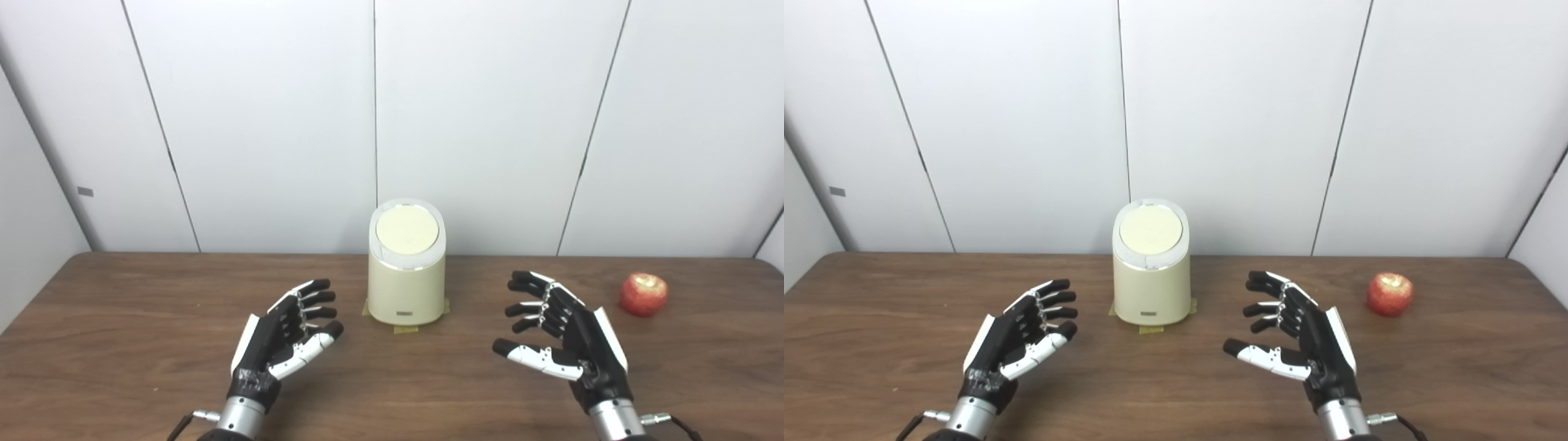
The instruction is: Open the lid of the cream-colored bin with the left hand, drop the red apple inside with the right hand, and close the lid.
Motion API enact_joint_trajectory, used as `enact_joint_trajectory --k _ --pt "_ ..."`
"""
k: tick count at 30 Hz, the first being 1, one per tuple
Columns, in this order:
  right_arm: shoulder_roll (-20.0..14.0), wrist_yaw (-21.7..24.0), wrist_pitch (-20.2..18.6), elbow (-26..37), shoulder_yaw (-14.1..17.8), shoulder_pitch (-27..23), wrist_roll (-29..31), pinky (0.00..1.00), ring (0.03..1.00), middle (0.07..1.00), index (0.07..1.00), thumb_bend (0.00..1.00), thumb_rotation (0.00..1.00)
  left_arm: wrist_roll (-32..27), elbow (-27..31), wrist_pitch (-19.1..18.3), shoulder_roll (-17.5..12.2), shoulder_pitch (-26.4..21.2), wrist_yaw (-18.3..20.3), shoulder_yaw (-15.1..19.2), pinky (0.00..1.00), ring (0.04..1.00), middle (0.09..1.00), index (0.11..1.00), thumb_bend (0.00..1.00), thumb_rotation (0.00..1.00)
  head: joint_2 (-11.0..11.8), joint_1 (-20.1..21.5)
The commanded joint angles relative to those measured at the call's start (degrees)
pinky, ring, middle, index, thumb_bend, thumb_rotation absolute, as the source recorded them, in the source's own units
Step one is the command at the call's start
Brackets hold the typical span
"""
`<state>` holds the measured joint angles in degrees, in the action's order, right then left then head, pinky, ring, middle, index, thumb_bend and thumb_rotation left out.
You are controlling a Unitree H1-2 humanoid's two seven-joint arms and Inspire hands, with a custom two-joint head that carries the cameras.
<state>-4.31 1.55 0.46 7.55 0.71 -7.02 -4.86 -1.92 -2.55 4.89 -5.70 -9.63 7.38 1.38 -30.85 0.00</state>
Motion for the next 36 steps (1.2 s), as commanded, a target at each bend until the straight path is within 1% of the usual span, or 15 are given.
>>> enact_joint_trajectory --k 1,4,5,8,9,10,11,12,13,15,16,19,26,34,36 --pt "-0.24 -0.29 2.36 0.99 0.06 -2.36 0.23 0.49 0.599 0.744 0.729 0.72 0.18 -0.38 1.18 1.8 0.24 -2.36 -0.34 -0.18 0.56 0.708 0.774 0.805 0.72 0.33 0.13 0.0" --pt "-0.28 -0.1 2.54 0.45 0.28 -2.54 0.95 0.48 0.601 0.748 0.729 0.72 0.19 -0.9 1.44 1.74 1.34 -2.71 -0.86 -0.09 0.62 0.793 0.852 0.866 0.73 0.36 0.44 -0.19" --pt "-0.36 -0.09 2.68 0.32 0.31 -2.57 0.97 0.48 0.601 0.749 0.729 0.72 0.18 -0.82 1.75 1.34 1.75 -2.99 -1.27 -0.02 0.66 0.829 0.886 0.901 0.76 0.4 0.52 -0.43" --pt "-0.67 -0.21 3.12 -0.12 0.34 -2.69 0.62 0.48 0.602 0.75 0.73 0.71 0.2 1.78 2.98 0.52 2.23 -5.4 -3.15 -0.08 0.76 0.914 0.958 0.979 0.8 0.47 0.75 -0.83" --pt "-0.73 -0.23 3.22 -0.26 0.36 -2.73 0.61 0.49 0.603 0.75 0.732 0.71 0.2 2.79 3.41 -0.07 2.2 -6.38 -3.74 -0.13 0.86 0.951 0.983 0.995 0.8 0.5 0.8 -0.85" --pt "-0.77 -0.19 3.38 -0.47 0.38 -2.81 0.74 0.49 0.604 0.751 0.732 0.71 0.2 3.69 3.75 -0.92 2.1 -7.49 -4.21 -0.15 0.88 0.956 0.986 0.996 0.8 0.5 1.05 -0.83" --pt "-0.77 -0.07 3.49 -0.6 0.42 -2.84 1.09 0.49 0.606 0.753 0.733 0.71 0.2 4.52 4.13 -1.94 1.98 -8.68 -4.57 -0.14 0.95 0.982 0.995 0.999 0.79 0.51 1.05 -0.83" --pt "-0.77 0.0 3.65 -0.83 0.44 -2.92 1.34 0.49 0.61 0.755 0.734 0.71 0.2 5.02 4.21 -2.55 1.9 -9.47 -4.79 -0.13 0.97 0.991 0.998 1.0 0.78 0.51 1.26 -0.75" --pt "-0.69 -0.04 3.31 -0.76 0.47 -2.91 1.49 0.49 0.611 0.755 0.734 0.71 0.19 5.62 4.56 -4.16 1.88 -11.07 -5.22 -0.04 0.99 0.996 0.999 1.0 0.78 0.52 1.26 -0.75" --pt "-0.55 -0.17 2.87 -0.78 0.49 -2.93 1.63 0.49 0.608 0.75 0.731 0.72 0.2 6.57 4.71 -6.48 1.83 -13.8 -6.05 0.06 0.98 1.0 1.0 1.0 0.76 0.48 1.46 -0.7" --pt "-0.47 -0.18 2.83 -0.85 0.48 -2.94 1.76 0.49 0.607 0.749 0.731 0.72 0.2 6.88 4.02 -7.02 1.71 -15.73 -6.43 0.14 0.97 1.0 1.0 1.0 0.76 0.48 1.79 -0.75" --pt "-0.39 -0.3 3.29 -0.98 0.29 -2.98 1.52 0.49 0.606 0.747 0.734 0.72 0.19 7.64 2.22 -7.99 1.25 -19.66 -6.93 0.24 1.0 1.0 1.0 1.0 0.76 0.47 1.94 -0.69" --pt "-0.19 -0.43 3.35 -0.68 0.19 -2.99 1.26 0.5 0.613 0.752 0.738 0.71 0.2 8.46 0.04 -11.2 0.0 -25.22 -6.98 -0.04 0.99 1.0 1.0 1.0 0.81 0.48 2.05 -0.42" --pt "-0.24 -0.45 3.63 -0.93 0.29 -3.06 1.3 0.49 0.604 0.755 0.739 0.7 0.19 12.74 -3.57 -12.8 -0.73 -30.08 -8.26 -2.15 1.0 0.998 1.0 1.0 0.83 0.49 2.16 -0.45" --pt "-0.1 -0.53 3.46 -0.84 0.32 -3.03 1.32 0.48 0.6 0.753 0.737 0.71 0.19 12.55 -4.71 -13.05 -0.74 -31.13 -7.79 -2.52 0.98 1.0 1.0 1.0 0.83 0.47 2.18 -0.46"
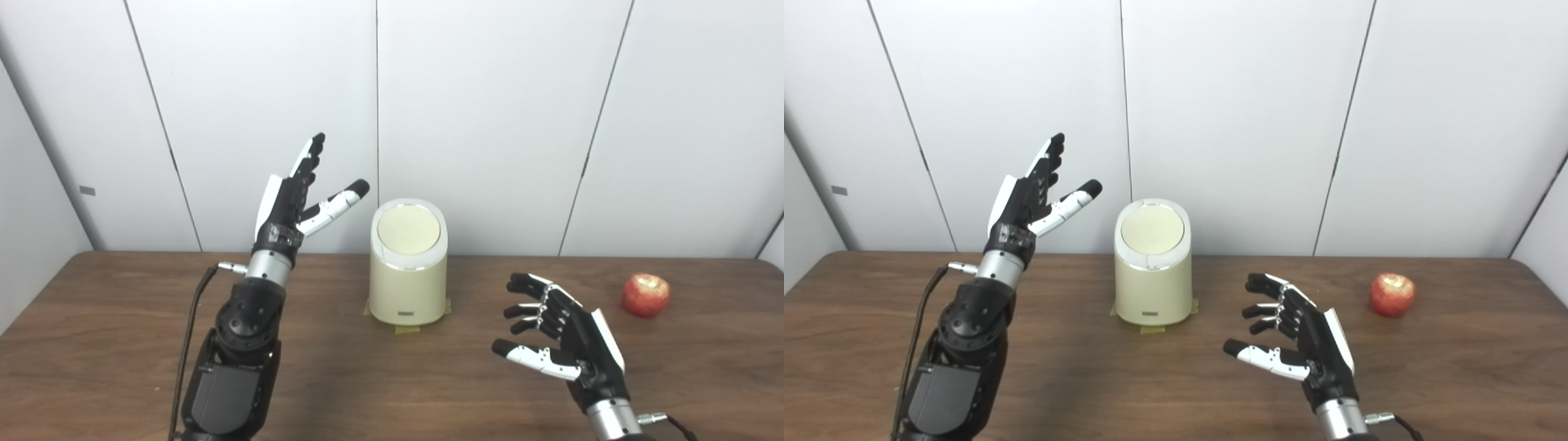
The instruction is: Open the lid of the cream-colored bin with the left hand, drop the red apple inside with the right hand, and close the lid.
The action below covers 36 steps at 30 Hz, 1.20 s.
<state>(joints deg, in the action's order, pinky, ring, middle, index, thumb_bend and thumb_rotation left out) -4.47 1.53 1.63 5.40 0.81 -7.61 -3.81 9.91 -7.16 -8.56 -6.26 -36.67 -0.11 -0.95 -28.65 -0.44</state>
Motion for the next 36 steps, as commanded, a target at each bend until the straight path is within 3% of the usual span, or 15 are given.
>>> enact_joint_trajectory --k 1,4,12,19,22,27,36 --pt "0.13 -0.55 2.16 1.39 0.23 -2.42 0.31 0.48 0.599 0.752 0.735 0.71 0.2 0.68 -0.65 0.17 -0.25 -4.51 -0.07 -0.46 0.97 1.0 1.0 1.0 0.84 0.45 -0.01 0.02" --pt "0.32 -0.51 2.04 1.43 0.24 -2.37 0.53 0.49 0.602 0.755 0.736 0.7 0.19 1.61 -2.54 -0.42 -0.58 -5.66 -0.03 -1.54 0.95 1.0 1.0 1.0 0.88 0.39 0.08 0.13" --pt "0.41 -0.58 1.95 1.51 0.07 -2.33 -0.06 0.49 0.6 0.749 0.73 0.7 0.2 5.45 -5.91 -0.53 -2.23 -7.0 0.71 -5.2 1.0 1.0 1.0 1.0 0.92 0.34 0.08 0.52" --pt "0.5 -0.55 1.84 1.9 -0.06 -2.21 -0.34 0.48 0.594 0.75 0.724 0.69 0.19 9.5 -7.62 -1.62 -3.04 -7.12 1.16 -8.3 0.89 1.0 1.0 1.0 0.91 0.28 -0.11 0.65" --pt "0.46 -0.4 2.2 1.86 -0.12 -2.13 -0.18 0.47 0.592 0.748 0.722 0.69 0.18 10.92 -8.87 -0.21 -3.15 -7.01 0.34 -9.16 0.88 1.0 1.0 1.0 0.9 0.25 -0.16 0.69" --pt "0.53 -0.28 2.14 1.92 -0.25 -2.11 -0.07 0.47 0.588 0.747 0.717 0.68 0.17 12.96 -10.87 2.04 -3.22 -6.7 -1.1 -10.09 0.95 1.0 1.0 1.0 0.86 0.18 -0.29 0.83" --pt "0.92 -0.67 2.27 1.76 -0.47 -2.04 -0.69 0.47 0.582 0.746 0.705 0.67 0.16 15.93 -14.54 3.63 -1.95 -7.05 -5.61 -10.15 0.98 1.0 1.0 1.0 0.82 0.2 -0.16 1.06"
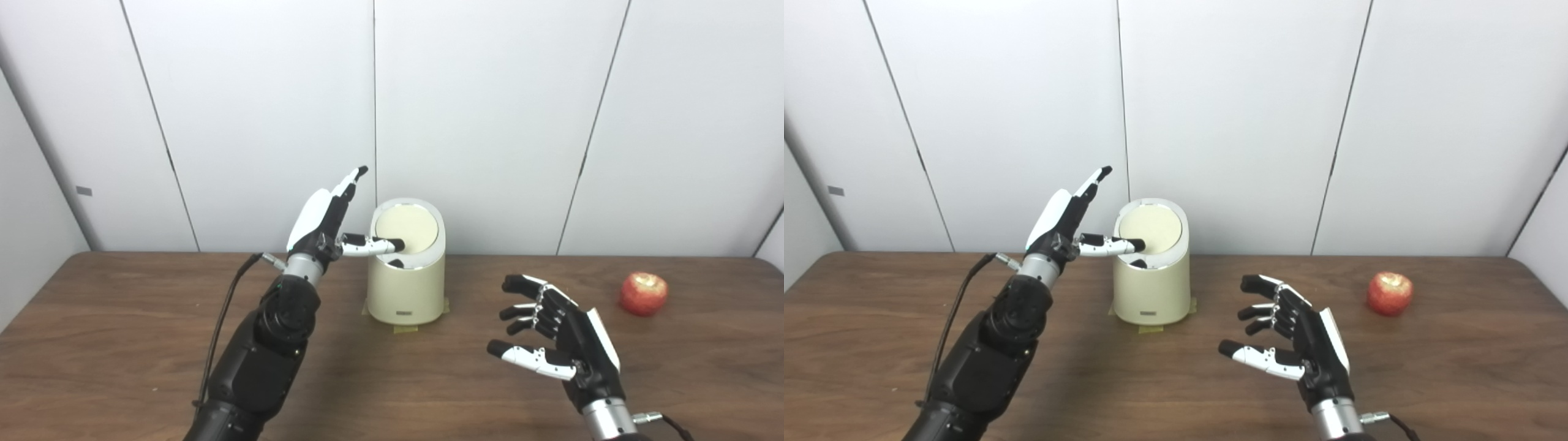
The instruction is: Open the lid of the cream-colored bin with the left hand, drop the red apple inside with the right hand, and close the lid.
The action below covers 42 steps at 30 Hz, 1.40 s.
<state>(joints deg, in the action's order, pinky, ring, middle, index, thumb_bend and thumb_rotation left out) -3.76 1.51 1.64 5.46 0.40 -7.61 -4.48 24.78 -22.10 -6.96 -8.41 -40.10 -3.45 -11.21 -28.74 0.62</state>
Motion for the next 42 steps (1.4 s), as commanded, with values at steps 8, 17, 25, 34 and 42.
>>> enact_joint_trajectory --k 8,17,25,34,42 --pt "0.37 -0.64 1.77 2.38 -0.32 -1.95 -0.95 0.46 0.577 0.753 0.701 0.65 0.15 2.04 -3.04 3.29 0.41 -4.81 -3.54 -0.31 1.0 1.0 1.0 1.0 0.8 0.23 -0.29 0.44" --pt "0.54 -0.59 2.75 2.32 -0.38 -2.07 -1.23 0.45 0.567 0.754 0.698 0.65 0.17 3.26 -5.27 2.68 0.71 -5.69 -4.6 -1.13 0.99 1.0 1.0 1.0 0.83 0.26 -0.55 0.77" --pt "0.47 -0.5 2.9 2.43 -0.48 -2.09 -1.33 0.44 0.557 0.74 0.694 0.66 0.18 6.61 -5.34 -1.77 0.55 -6.4 -3.71 -3.48 1.0 1.0 1.0 1.0 0.89 0.29 -0.64 0.89" --pt "0.42 -0.31 2.67 2.64 -0.62 -1.97 -1.12 0.43 0.555 0.746 0.691 0.64 0.15 29.16 -2.11 -12.37 -5.48 -8.26 -0.2 -17.84 1.0 1.0 1.0 1.0 0.93 0.18 -0.99 0.57" --pt "0.33 -0.41 3.05 2.69 -0.63 -1.84 -1.24 0.43 0.557 0.745 0.69 0.62 0.15 44.7 -2.73 -19.82 -8.42 -9.26 8.02 -24.96 1.0 1.0 1.0 1.0 0.75 0.01 -1.23 0.38"
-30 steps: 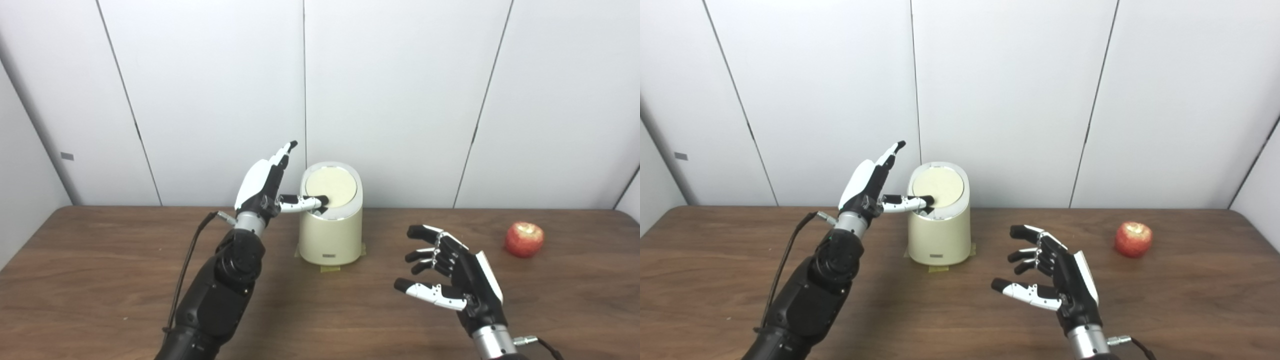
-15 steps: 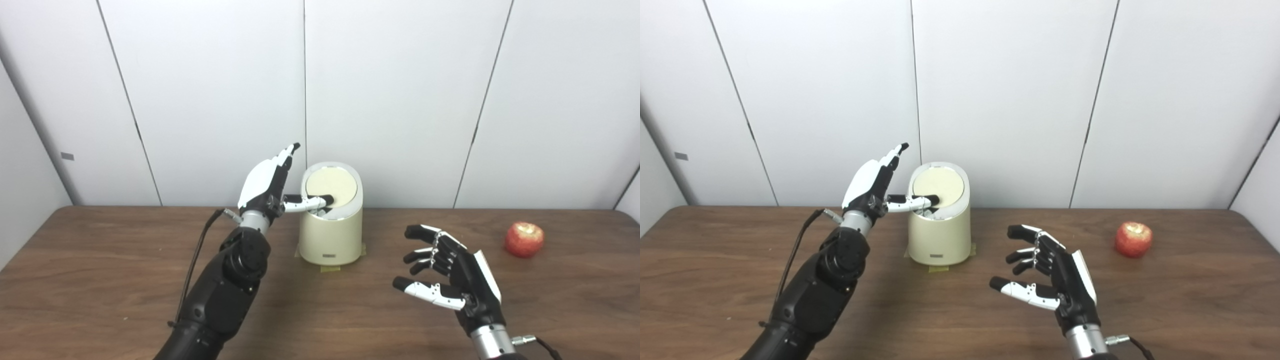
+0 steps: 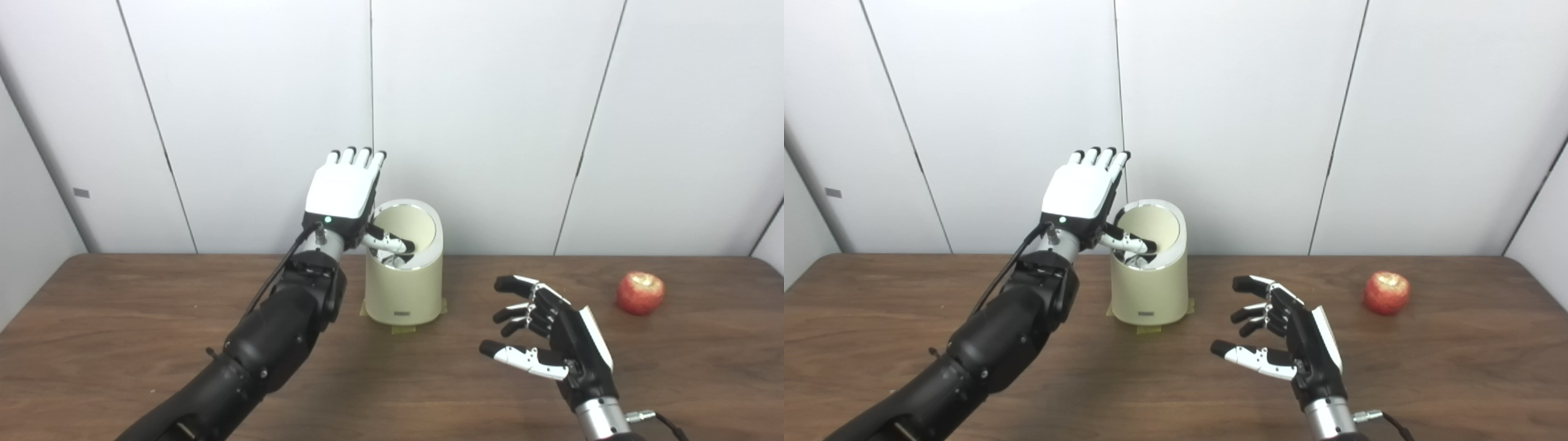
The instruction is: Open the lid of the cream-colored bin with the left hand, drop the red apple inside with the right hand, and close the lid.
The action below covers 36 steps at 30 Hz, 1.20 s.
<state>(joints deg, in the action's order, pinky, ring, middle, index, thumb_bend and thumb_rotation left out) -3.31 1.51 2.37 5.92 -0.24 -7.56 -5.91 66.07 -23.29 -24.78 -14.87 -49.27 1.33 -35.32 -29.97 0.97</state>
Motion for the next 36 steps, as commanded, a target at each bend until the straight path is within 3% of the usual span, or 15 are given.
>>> enact_joint_trajectory --k 1,5,9,13,17,21,26,32,36 --pt "-0.12 -0.45 2.1 2.35 0.05 -1.87 0.13 0.43 0.558 0.745 0.689 0.62 0.15 4.41 -1.64 -2.01 -2.11 0.0 4.08 -1.03 1.0 1.0 1.0 1.0 0.73 0.01 0.0 0.0" --pt "-0.25 -0.49 1.69 2.67 0.05 -1.81 -0.3 0.43 0.553 0.741 0.688 0.62 0.16 8.12 -2.04 -2.05 -2.18 0.39 8.02 -1.19 1.0 1.0 1.0 1.0 0.78 0.06 -0.04 -0.11" --pt "-0.35 -0.36 1.3 2.78 0.05 -1.74 -0.33 0.44 0.555 0.744 0.691 0.62 0.16 10.14 -1.56 -2.08 -1.96 1.13 11.29 -0.28 0.96 1.0 1.0 1.0 0.82 0.05 -0.05 -0.27" --pt "-0.42 -0.32 1.41 2.65 0.03 -1.8 -0.36 0.43 0.554 0.744 0.691 0.63 0.17 10.0 -1.07 -1.99 -1.99 2.05 11.63 -0.03 0.93 1.0 1.0 1.0 0.82 0.03 -0.03 -0.23" --pt "-0.37 -0.35 1.54 2.41 0.04 -1.82 -0.17 0.43 0.552 0.739 0.69 0.63 0.17 8.45 -0.76 -1.78 -1.76 2.94 12.3 0.58 0.97 1.0 1.0 1.0 0.84 0.13 0.05 -0.28" --pt "-0.41 -0.46 1.63 2.53 -0.06 -1.79 -0.61 0.43 0.551 0.74 0.69 0.63 0.18 6.16 -0.3 -1.16 -1.47 3.96 10.99 1.95 0.97 1.0 1.0 1.0 0.85 0.18 -0.06 -0.2" --pt "-0.33 -0.37 1.35 2.67 -0.04 -1.81 -0.47 0.44 0.56 0.747 0.687 0.62 0.14 3.28 -1.76 -0.91 -0.5 5.03 6.15 3.51 0.88 0.972 1.0 0.986 0.83 0.2 -0.14 -0.23" --pt "-0.4 -0.25 1.66 2.67 -0.05 -1.79 -0.29 0.43 0.553 0.744 0.688 0.62 0.15 0.31 -3.08 -0.58 0.04 5.6 3.91 4.14 0.93 0.964 0.999 0.987 0.81 0.23 -0.37 -0.2" --pt "-0.29 -0.19 1.14 3.06 -0.06 -1.64 -0.19 0.44 0.553 0.742 0.685 0.61 0.12 -1.49 -2.99 -0.15 -0.07 5.84 3.19 4.21 0.95 0.967 1.0 0.986 0.8 0.2 -0.42 -0.3"
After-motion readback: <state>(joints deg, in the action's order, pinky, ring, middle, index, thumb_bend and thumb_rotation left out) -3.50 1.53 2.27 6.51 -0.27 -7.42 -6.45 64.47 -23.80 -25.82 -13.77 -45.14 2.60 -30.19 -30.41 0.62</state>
